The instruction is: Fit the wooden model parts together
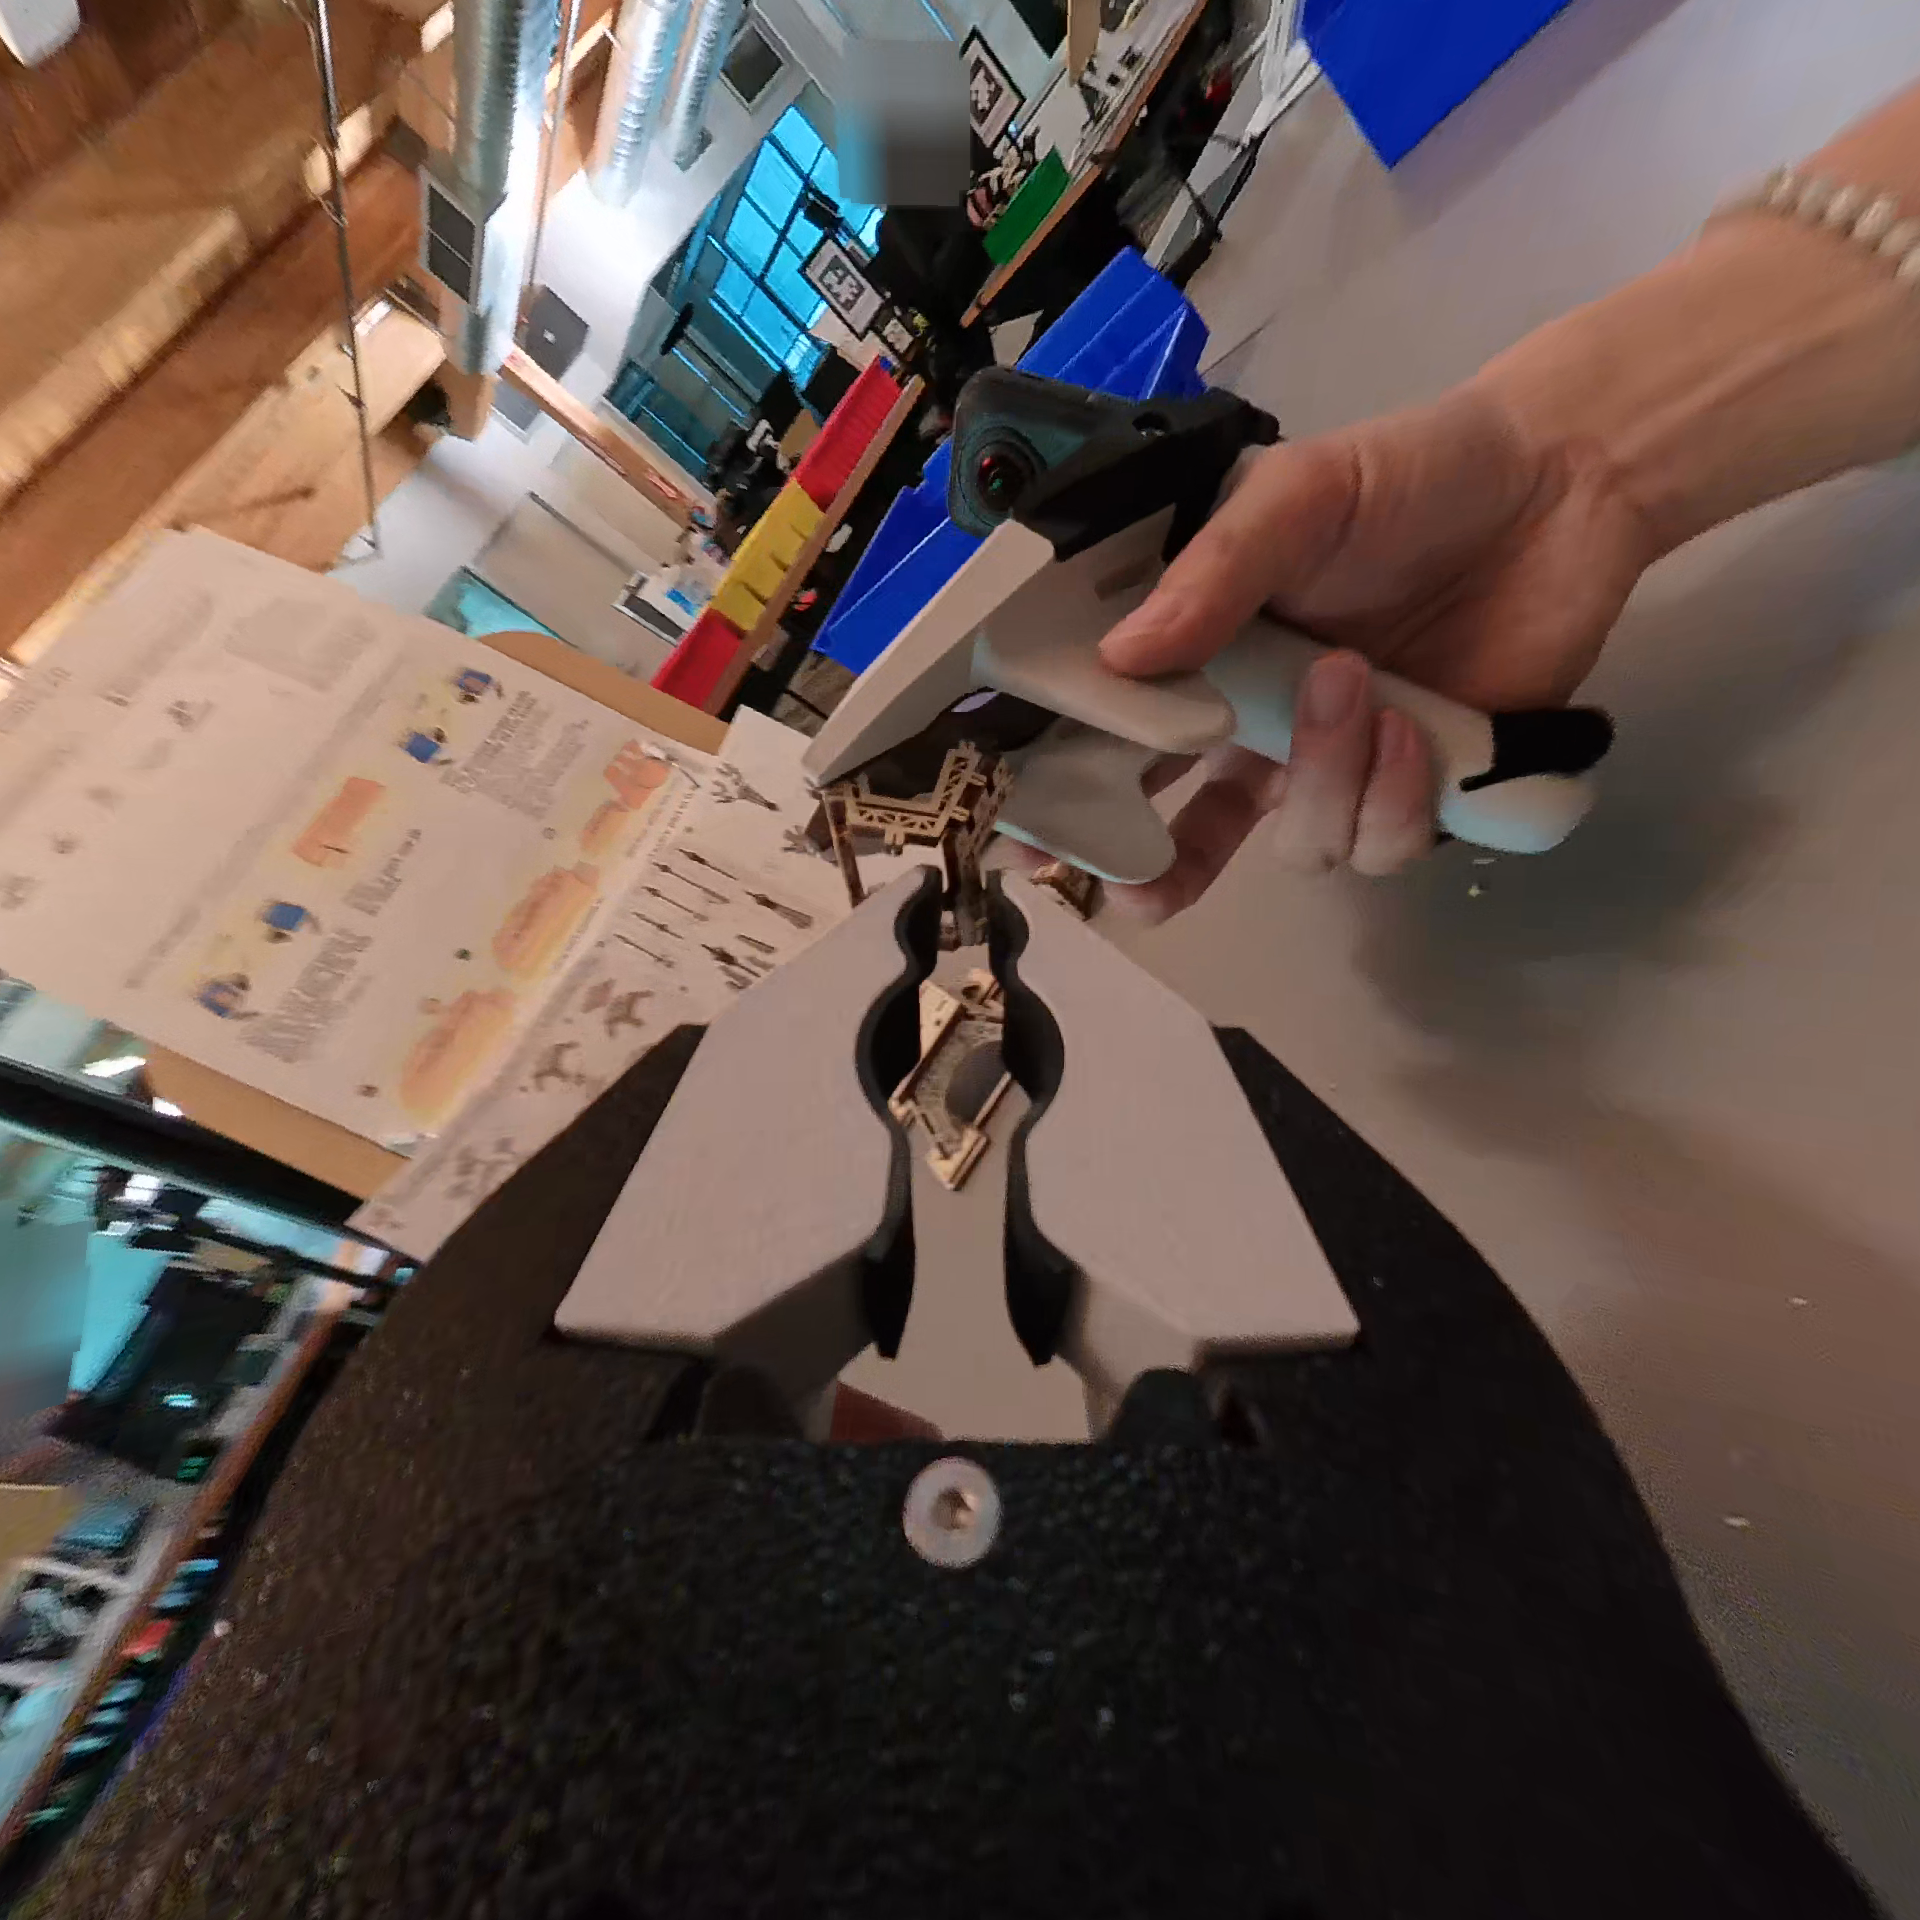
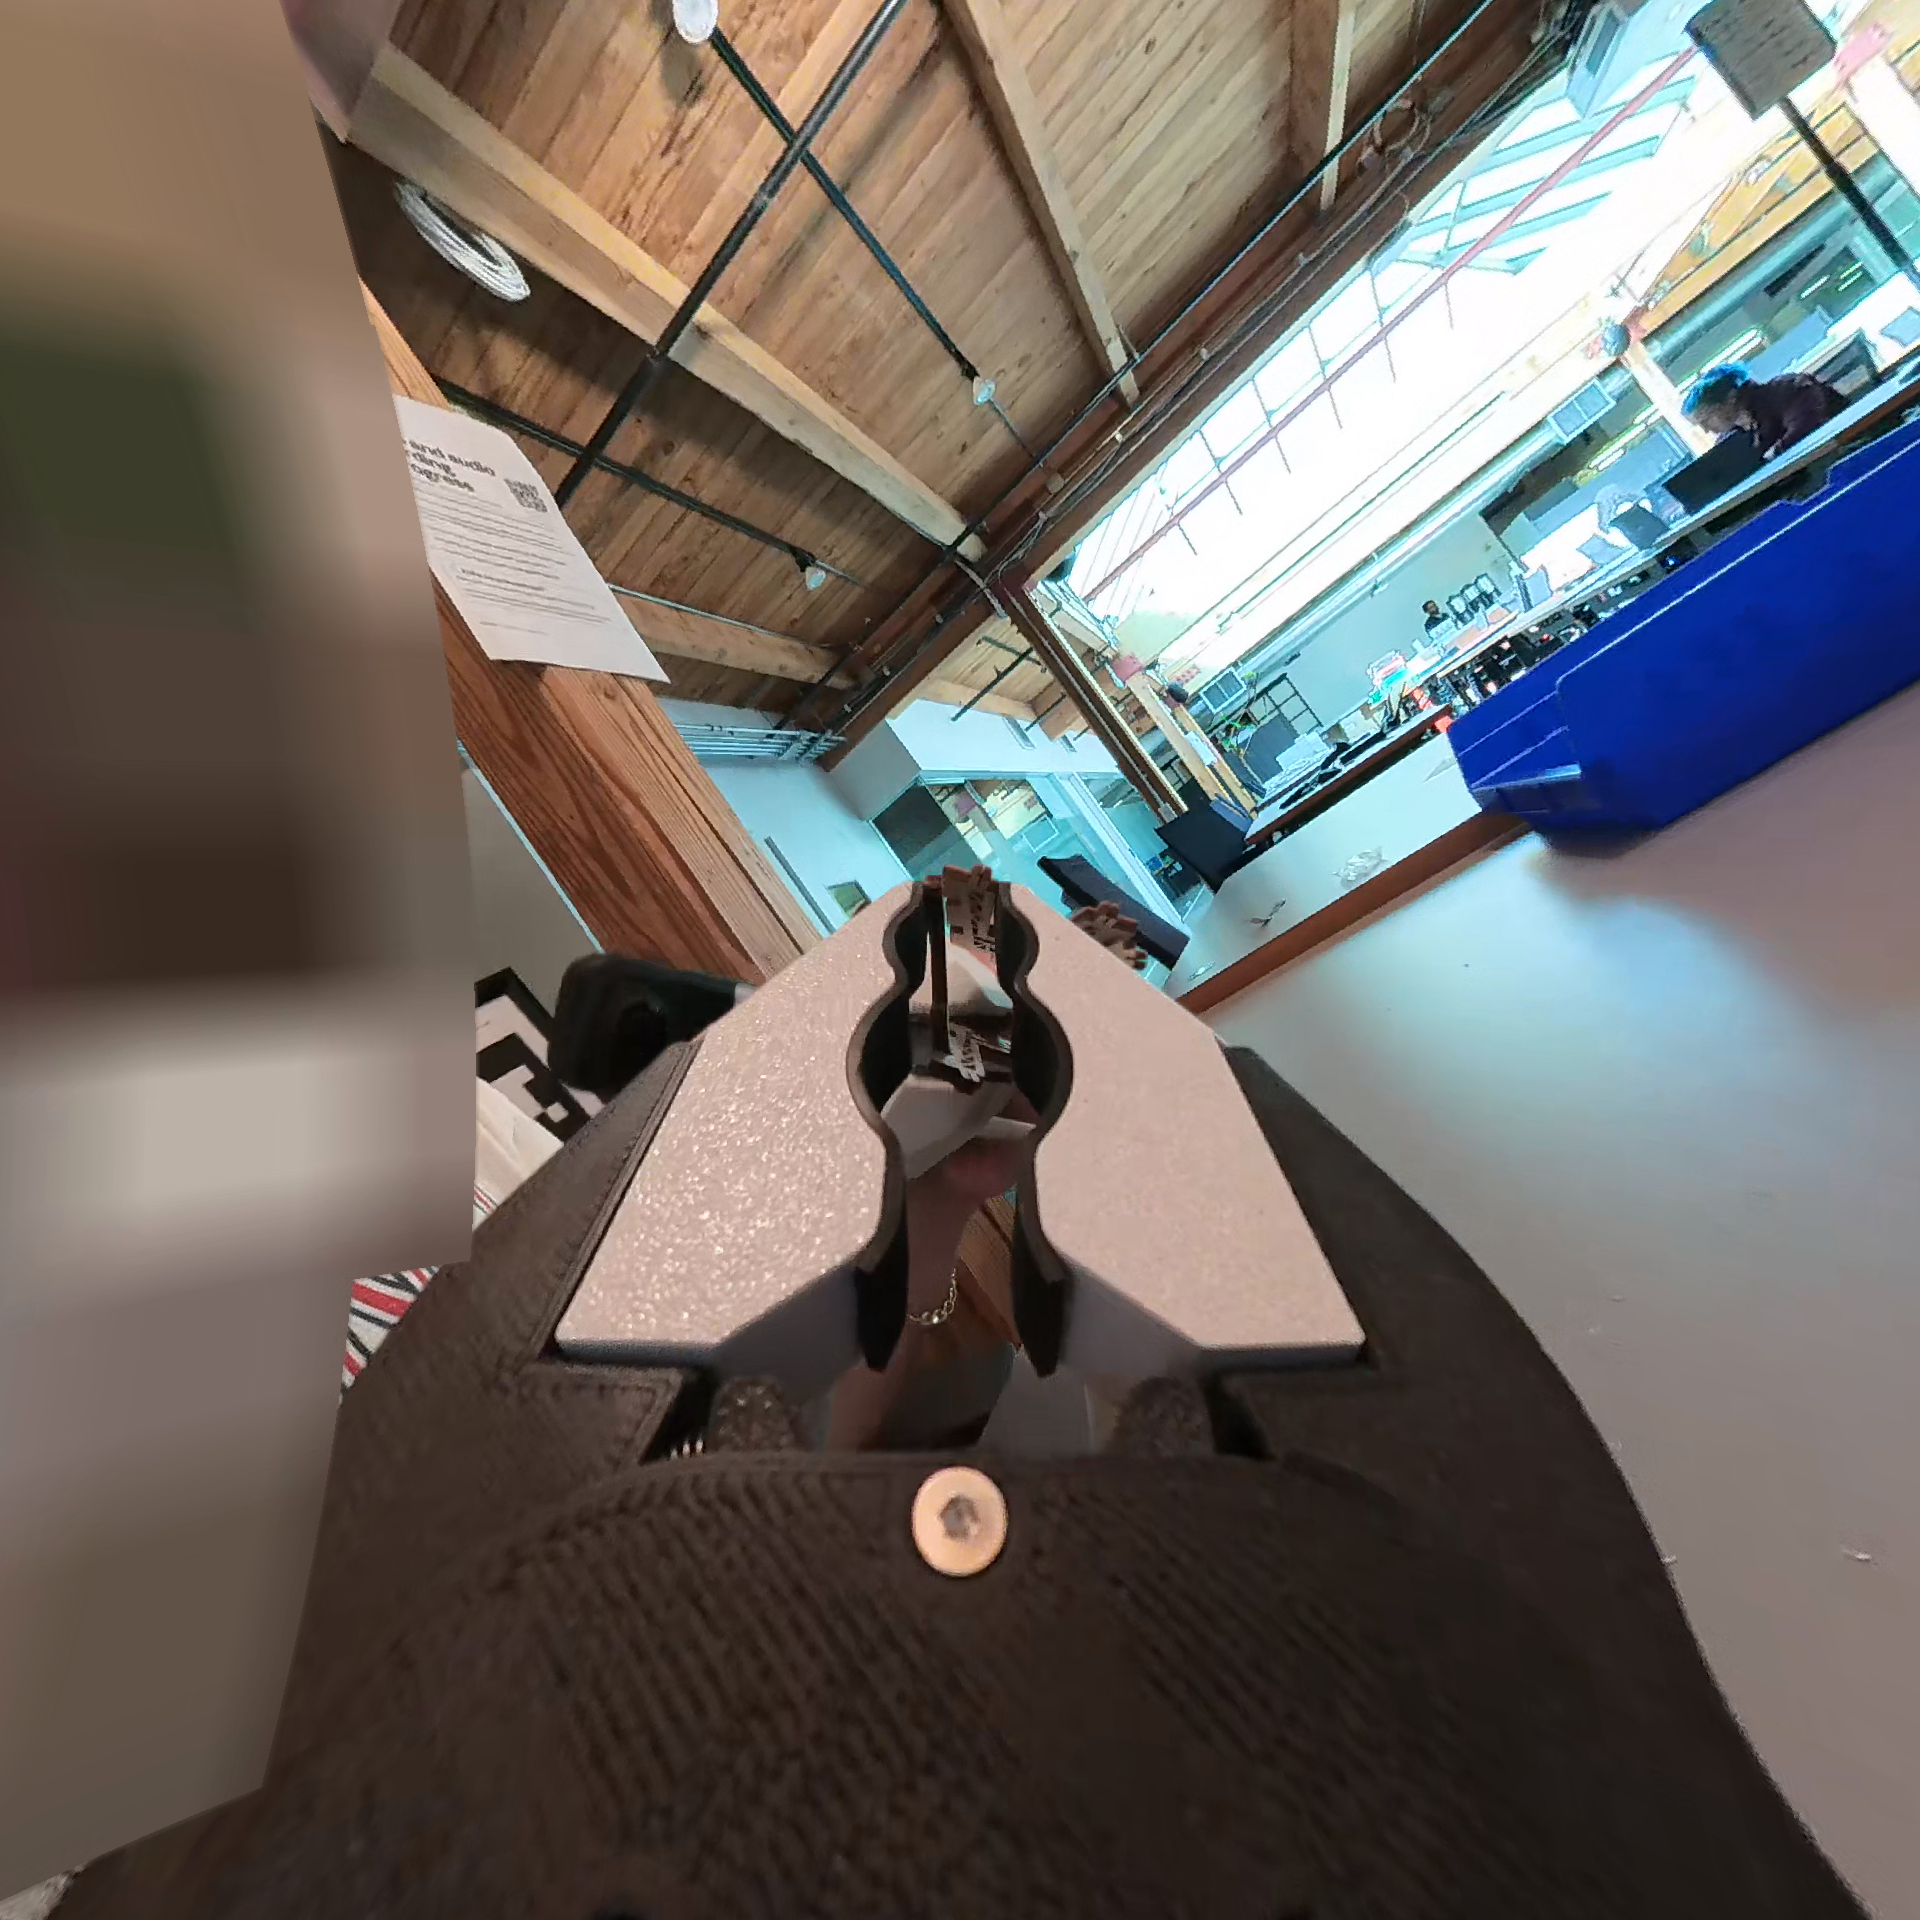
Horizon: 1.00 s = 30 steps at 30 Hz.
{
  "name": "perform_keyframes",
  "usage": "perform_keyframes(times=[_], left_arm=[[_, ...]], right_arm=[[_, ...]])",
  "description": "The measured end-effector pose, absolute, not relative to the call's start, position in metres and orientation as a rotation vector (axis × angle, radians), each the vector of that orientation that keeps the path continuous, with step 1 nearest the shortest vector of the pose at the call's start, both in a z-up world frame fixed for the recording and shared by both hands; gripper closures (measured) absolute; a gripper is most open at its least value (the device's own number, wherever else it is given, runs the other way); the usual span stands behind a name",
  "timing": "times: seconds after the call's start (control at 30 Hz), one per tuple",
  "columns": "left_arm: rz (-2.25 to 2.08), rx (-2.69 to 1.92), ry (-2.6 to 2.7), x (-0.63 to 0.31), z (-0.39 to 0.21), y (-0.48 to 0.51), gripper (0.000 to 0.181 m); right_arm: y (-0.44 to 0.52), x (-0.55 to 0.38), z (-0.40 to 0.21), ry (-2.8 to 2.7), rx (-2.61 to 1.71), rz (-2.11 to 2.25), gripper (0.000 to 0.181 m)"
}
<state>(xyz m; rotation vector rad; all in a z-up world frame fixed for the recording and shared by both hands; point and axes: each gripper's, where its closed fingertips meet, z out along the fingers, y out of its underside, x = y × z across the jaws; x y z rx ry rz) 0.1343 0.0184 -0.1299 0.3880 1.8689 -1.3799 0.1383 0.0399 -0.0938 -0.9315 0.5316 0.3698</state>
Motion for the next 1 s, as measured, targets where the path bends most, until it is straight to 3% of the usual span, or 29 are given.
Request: perform_keyframes(times=[0.17, 0.27, 0.47, 0.6, 1.0], left_arm=[[-1.557, 0.310, 1.997, 0.129, -0.130, 0.022, 0.181], [-1.764, 0.141, 2.075, 0.132, -0.122, 0.031, 0.181], [-2.220, -0.158, 2.279, 0.134, -0.122, 0.048, 0.181], [-2.356, -0.201, 2.496, 0.125, -0.135, 0.045, 0.181], [-2.471, -0.238, 2.569, 0.122, -0.144, 0.045, 0.181]], right_arm=[[0.042, 0.141, -0.098, 0.543, -0.963, 0.335, 0.167], [0.032, 0.148, -0.095, 0.555, -0.996, 0.207, 0.148], [0.026, 0.128, -0.101, 0.213, -1.378, -0.386, 0.130], [0.039, 0.129, -0.112, 0.063, -1.498, -0.716, 0.134], [0.048, 0.133, -0.138, 0.048, -1.652, -0.716, 0.166]])
